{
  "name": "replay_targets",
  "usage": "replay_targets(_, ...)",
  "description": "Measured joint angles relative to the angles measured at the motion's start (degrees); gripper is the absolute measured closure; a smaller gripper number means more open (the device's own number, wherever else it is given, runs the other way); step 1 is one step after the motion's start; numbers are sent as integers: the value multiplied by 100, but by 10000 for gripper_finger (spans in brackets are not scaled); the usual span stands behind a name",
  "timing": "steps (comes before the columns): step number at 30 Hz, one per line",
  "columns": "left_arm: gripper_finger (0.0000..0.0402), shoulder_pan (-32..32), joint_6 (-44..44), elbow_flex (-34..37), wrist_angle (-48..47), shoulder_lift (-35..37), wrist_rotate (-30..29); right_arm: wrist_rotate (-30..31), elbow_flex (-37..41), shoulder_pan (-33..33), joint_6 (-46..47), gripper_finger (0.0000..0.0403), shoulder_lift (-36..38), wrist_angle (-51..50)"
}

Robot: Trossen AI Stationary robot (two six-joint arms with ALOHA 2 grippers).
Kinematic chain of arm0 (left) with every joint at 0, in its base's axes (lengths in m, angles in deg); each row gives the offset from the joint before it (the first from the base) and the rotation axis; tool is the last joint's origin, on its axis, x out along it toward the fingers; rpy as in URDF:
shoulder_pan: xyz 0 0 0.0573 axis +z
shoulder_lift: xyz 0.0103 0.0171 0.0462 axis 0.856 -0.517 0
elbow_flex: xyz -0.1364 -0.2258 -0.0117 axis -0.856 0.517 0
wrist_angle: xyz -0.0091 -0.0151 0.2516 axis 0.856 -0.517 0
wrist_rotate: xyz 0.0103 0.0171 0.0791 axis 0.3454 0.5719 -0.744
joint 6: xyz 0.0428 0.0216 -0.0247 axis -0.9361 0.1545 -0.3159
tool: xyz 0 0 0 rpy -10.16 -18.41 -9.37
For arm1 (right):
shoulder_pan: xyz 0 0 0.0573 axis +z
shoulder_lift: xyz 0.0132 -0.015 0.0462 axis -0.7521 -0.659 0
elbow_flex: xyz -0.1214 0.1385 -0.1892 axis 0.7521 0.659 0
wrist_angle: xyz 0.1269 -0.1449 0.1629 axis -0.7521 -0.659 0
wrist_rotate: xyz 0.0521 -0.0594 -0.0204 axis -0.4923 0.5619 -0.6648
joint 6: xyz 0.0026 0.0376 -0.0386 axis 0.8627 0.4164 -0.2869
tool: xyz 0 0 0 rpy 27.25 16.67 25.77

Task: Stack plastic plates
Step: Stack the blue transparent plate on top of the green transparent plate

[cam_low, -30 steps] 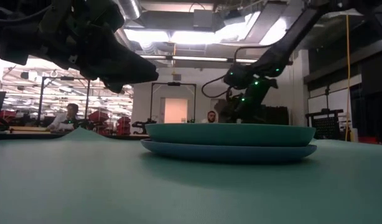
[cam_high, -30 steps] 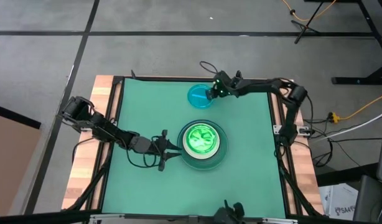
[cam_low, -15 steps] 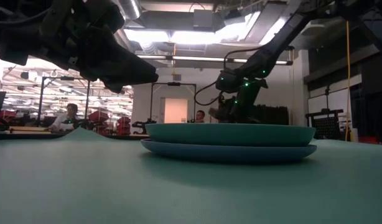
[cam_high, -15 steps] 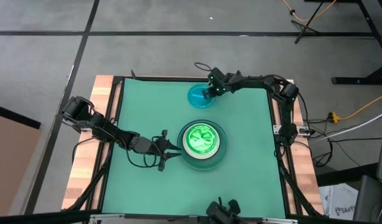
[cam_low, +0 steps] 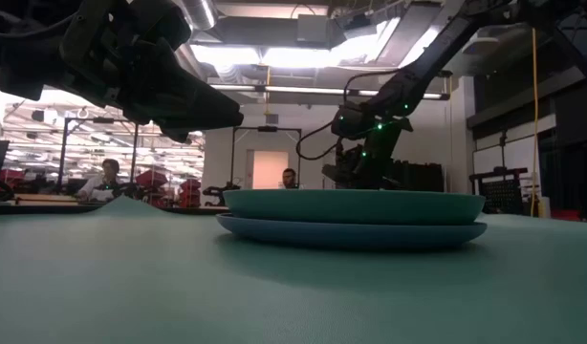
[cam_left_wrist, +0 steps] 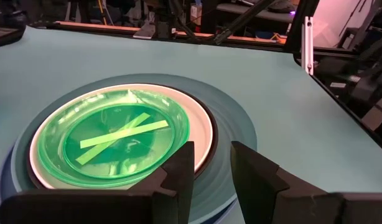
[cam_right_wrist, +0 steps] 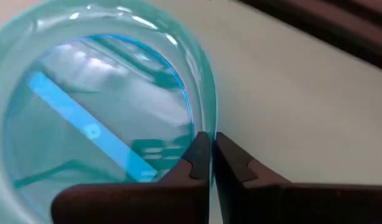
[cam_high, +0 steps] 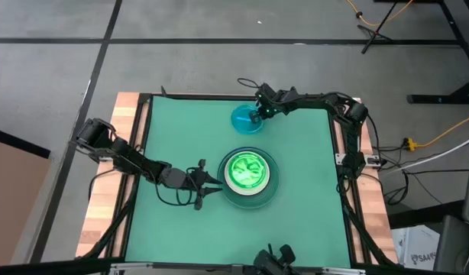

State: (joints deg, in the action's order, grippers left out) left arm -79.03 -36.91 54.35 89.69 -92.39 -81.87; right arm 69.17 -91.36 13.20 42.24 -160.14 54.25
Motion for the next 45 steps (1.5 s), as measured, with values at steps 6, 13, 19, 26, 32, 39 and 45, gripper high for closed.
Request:
replay_targets(6,305,-4,14,0,4,0,1,31,127,182,-244,402,583,-76)
replay_targets(13,305,-4,27,0,4,0,36,19,709,509,-397,403,1639,-57)
replay_targets(19,305,-4,27,0,7,0,36,-130,1266,923,-300,403,2595,-80)
replay_targets(26,305,-7,32,0,13,0,8,61,1458,1374,-160,403,3298,-11)
replay_targets(32,305,-5,34,0,13,0,7,459,1458,1463,-131,403,3441,-40)
replay_targets(39,305,-11,47,0,13,0,146,-289,1458,1571,-135,403,3440,-125)
replay_targets(45,305,-13,49,0,11,0,165,-629,1460,1908,-130,403,3439,-355)
